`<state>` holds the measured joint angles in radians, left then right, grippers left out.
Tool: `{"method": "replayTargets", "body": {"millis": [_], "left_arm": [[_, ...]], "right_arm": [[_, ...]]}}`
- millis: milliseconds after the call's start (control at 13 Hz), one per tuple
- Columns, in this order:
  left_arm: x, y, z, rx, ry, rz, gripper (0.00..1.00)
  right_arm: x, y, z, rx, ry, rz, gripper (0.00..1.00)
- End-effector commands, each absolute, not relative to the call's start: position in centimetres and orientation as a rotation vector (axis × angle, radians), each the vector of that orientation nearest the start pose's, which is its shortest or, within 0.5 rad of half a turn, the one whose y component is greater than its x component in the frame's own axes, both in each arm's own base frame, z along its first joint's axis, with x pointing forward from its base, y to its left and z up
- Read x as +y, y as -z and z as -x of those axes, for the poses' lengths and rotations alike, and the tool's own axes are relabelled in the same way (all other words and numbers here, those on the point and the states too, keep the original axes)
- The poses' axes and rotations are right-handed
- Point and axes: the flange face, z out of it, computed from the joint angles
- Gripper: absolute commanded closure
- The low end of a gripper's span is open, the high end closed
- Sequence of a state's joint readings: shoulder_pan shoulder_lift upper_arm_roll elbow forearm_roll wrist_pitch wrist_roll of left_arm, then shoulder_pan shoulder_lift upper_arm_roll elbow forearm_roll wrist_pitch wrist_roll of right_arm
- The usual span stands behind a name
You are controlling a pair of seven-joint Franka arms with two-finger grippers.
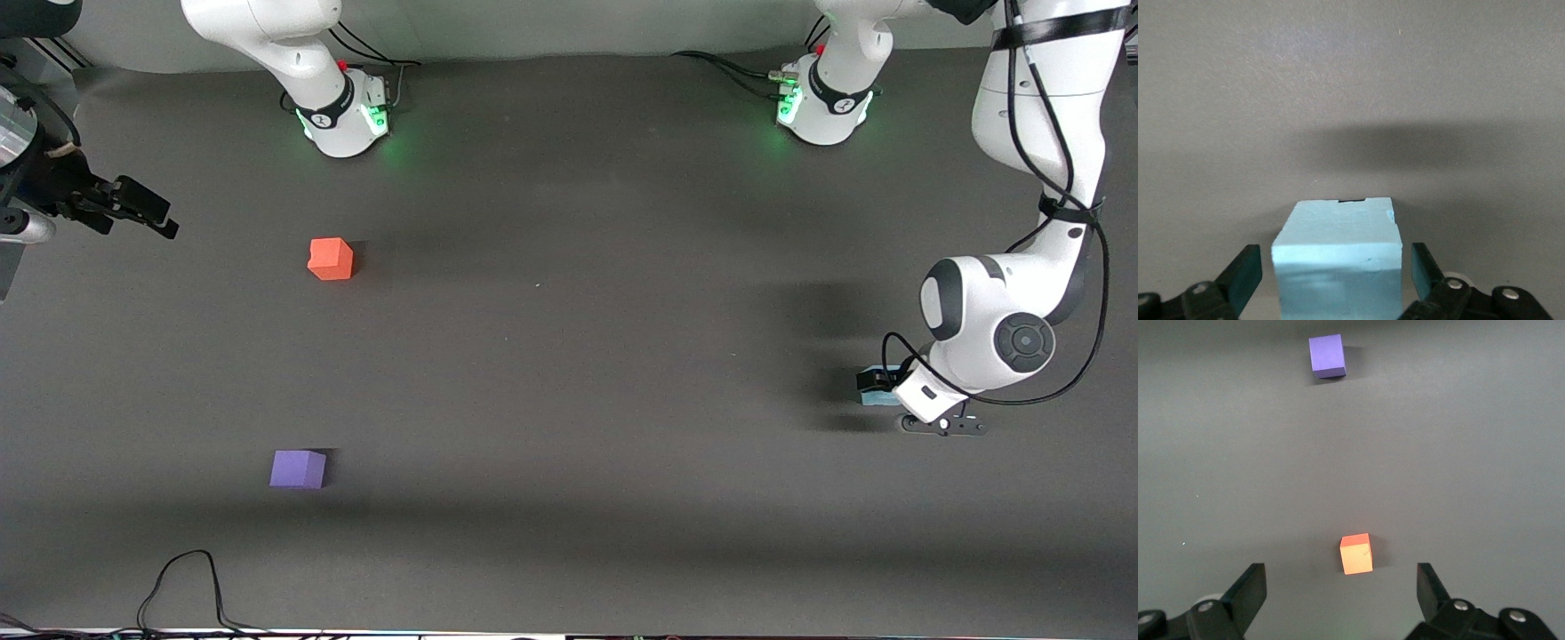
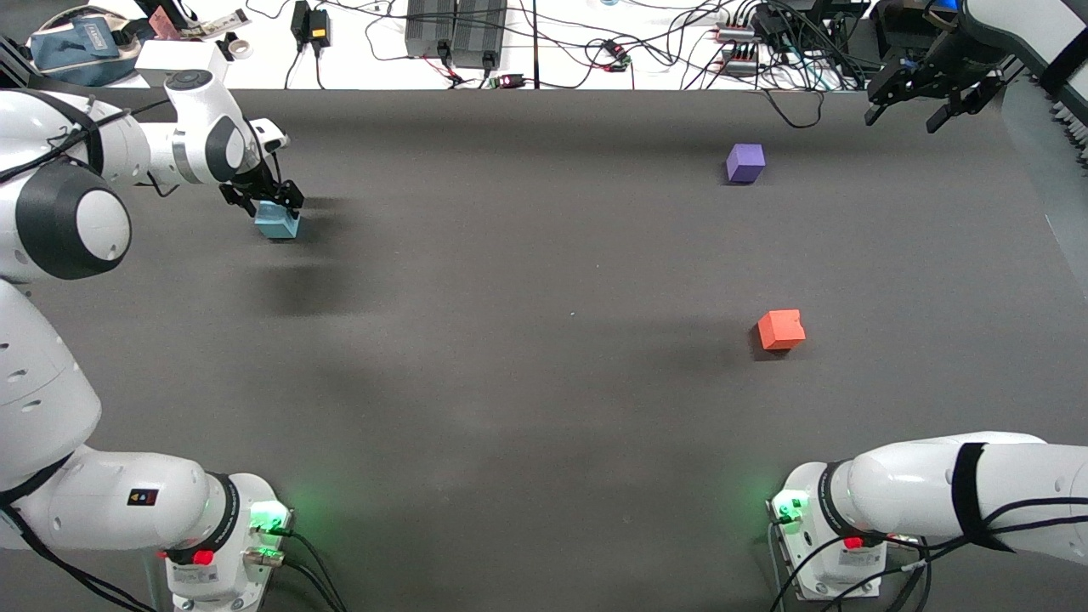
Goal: Place blue block between orange and purple blocks
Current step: 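Reach the left gripper down to the light-blue cube and grasp it, then lift the blue cube with the left gripper and carry it toward mid-table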
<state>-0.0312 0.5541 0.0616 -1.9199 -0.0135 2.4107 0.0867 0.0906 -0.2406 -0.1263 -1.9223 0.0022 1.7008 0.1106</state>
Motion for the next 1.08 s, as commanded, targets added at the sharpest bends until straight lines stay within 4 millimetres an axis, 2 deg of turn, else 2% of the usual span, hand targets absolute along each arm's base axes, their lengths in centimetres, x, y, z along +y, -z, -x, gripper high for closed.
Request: {"method": "replayTargets", "body": {"millis": [0,77,154,308,385,538,692,769,846,1000], "left_arm": [[1.8,-20.0,-61.9,0.054,-0.086,3.120,0.36],[1.8,-20.0,-61.9,0.052,-0.088,3.121,0.51],[1.8,-20.0,-61.8,0.052,-0.093,3.121,0.55],[1.9,-20.5,-62.1,0.052,-0.091,3.122,0.55],[2.1,-21.5,-62.4,0.052,-0.076,3.122,0.55],[2.3,-26.8,-63.1,0.048,-0.098,3.126,0.55],[1.5,-33.3,-64.0,0.036,-0.157,3.132,0.55],[0.7,-36.0,-64.4,-0.010,-0.181,3.131,0.55],[-1.1,-38.1,-64.8,-0.056,-0.191,3.130,0.55],[-8.3,-41.4,-65.0,-0.103,-0.194,3.132,0.55]], "right_arm": [[-2.4,-59.4,-47.8,0.213,0.062,3.102,0.00],[-2.4,-59.4,-47.8,0.213,0.062,3.102,0.00],[-2.5,-59.4,-47.8,0.215,0.062,3.101,0.00],[-2.5,-59.4,-47.7,0.217,0.059,3.100,0.00],[-2.5,-59.6,-47.7,0.217,0.066,3.100,0.00],[-2.5,-59.6,-47.6,0.214,0.066,3.100,0.00],[-2.5,-59.6,-47.6,0.214,0.066,3.100,0.00],[-2.5,-59.6,-47.6,0.214,0.066,3.100,0.00],[-2.5,-59.6,-47.6,0.214,0.069,3.100,0.00],[-2.5,-59.5,-47.6,0.214,0.069,3.100,0.00]]}}
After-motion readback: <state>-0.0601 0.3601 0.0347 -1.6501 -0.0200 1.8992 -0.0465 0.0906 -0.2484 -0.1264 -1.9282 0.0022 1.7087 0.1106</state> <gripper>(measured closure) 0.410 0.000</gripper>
